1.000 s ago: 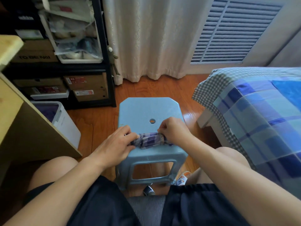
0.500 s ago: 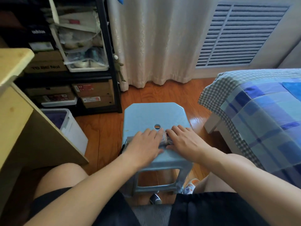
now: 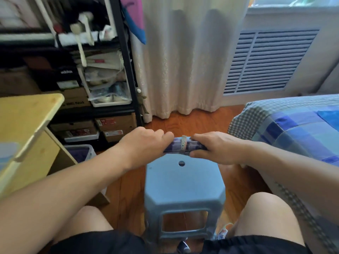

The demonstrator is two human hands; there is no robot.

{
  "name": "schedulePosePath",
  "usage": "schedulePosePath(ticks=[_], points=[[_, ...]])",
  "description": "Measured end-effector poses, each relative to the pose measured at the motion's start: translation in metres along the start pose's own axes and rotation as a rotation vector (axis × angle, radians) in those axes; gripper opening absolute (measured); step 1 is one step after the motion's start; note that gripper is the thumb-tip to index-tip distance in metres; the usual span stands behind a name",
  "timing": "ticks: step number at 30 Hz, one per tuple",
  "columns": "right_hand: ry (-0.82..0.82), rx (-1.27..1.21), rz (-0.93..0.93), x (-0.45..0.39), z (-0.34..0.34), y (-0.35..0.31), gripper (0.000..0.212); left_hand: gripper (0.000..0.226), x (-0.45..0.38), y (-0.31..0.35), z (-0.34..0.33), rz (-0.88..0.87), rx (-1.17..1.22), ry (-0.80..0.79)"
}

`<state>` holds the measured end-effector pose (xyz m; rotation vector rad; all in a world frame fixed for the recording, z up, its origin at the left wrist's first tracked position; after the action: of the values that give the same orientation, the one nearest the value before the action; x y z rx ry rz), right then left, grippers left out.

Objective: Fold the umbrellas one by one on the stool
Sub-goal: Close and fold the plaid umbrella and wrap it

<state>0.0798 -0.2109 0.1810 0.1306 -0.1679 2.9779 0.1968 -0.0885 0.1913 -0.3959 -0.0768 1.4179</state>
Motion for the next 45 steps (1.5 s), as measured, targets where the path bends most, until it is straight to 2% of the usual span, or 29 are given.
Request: schedulePosePath(ticks=[1,4,6,8,10,11,13,14,15,17,19,21,24,28,31,33,34,35,36,38,40,42,43,45], points=[[0.069,0.1,0.035,0.0,0.009,0.0,0.037,0.023,-0.001,-0.008,0.011,0.032,0.097,-0.073],[0.265,0.346,0.151,0.0,0.04,-0.007,0.053,0.033,0.008,-0.025,0.025,0.233,0.519,-0.457],[0.31,0.39,0.225,-0.002,0.057,-0.019,0.054,0.035,0.017,-0.032,0.035,0.313,0.797,-0.536],[0.285,0.403,0.275,-0.01,0.071,-0.03,0.051,0.036,0.028,-0.04,0.041,0.382,0.948,-0.539],[0.257,0.272,0.169,-0.027,0.093,-0.021,0.037,0.032,0.042,-0.062,0.05,0.469,0.908,-0.463],[0.272,0.14,0.038,-0.035,0.106,-0.002,0.033,0.029,0.05,-0.077,0.056,0.528,0.845,-0.405],[0.304,-0.05,-0.4,-0.04,0.127,0.05,0.04,0.028,0.07,-0.109,0.069,0.699,0.79,-0.271],[0.319,-0.138,-0.534,-0.042,0.133,0.061,0.04,0.029,0.081,-0.122,0.073,0.816,0.855,-0.19],[0.319,-0.2,-0.572,-0.048,0.137,0.056,0.04,0.033,0.089,-0.13,0.075,0.957,1.007,-0.091],[0.207,-0.482,-0.434,-0.076,0.138,0.002,0.04,0.033,0.088,-0.133,0.075,1.219,1.468,0.147],[0.07,-0.966,-0.326,-0.104,0.136,-0.068,0.048,0.031,0.067,-0.137,0.08,1.32,1.813,0.387],[-0.021,-1.186,-0.235,-0.132,0.141,-0.119,0.056,0.036,0.043,-0.148,0.091,1.309,1.931,0.526],[0.017,-1.211,-0.209,-0.168,0.155,-0.135,0.049,0.04,0.029,-0.172,0.1,1.34,2.023,0.654],[0.004,-1.368,-0.205,-0.205,0.164,-0.133,0.032,0.043,0.025,-0.209,0.095,1.226,2.142,0.701],[0.014,-1.596,-0.151,-0.235,0.174,-0.138,0.028,0.063,0.024,-0.242,0.084,1.079,2.275,0.708],[0.068,-1.619,-0.118,-0.26,0.188,-0.145,0.027,0.077,0.025,-0.27,0.077,0.938,2.323,0.638],[0.12,-1.532,-0.128,-0.275,0.198,-0.146,0.029,0.08,0.03,-0.288,0.072,0.927,2.27,0.615],[0.182,-1.388,-0.163,-0.288,0.208,-0.145,0.033,0.077,0.041,-0.31,0.063,0.993,2.111,0.602],[0.257,-1.222,-0.207,-0.298,0.221,-0.143,0.035,0.07,0.057,-0.336,0.051,1.106,1.853,0.56],[0.38,-0.983,-0.241,-0.324,0.247,-0.14,0.035,0.044,0.103,-0.39,0.029,1.289,1.139,0.409],[0.425,-0.809,-0.254,-0.356,0.27,-0.142,0.034,0.024,0.147,-0.427,0.006,1.33,0.561,0.225],[0.367,-0.519,-0.259,-0.403,0.284,-0.146,0.024,0.02,0.173,-0.444,-0.022,1.332,0.299,0.071],[0.337,-0.299,-0.267,-0.429,0.29,-0.146,0.022,0.022,0.176,-0.449,-0.036,1.334,0.278,0.014],[0.322,-0.009,-0.272,-0.473,0.302,-0.149,0.034,0.023,0.172,-0.456,-0.049,1.33,0.315,-0.02]])
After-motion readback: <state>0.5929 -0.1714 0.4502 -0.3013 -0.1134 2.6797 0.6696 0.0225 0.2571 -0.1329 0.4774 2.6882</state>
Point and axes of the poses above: each hand's wrist, its own x-axis away from the middle knuckle, its own z-axis out of the back of the hand, y = z × x, the point moved 7 cm from there along -x, towards the middle knuckle, and after that the axes turned 7 degrees about x, right-handed, at the moved point
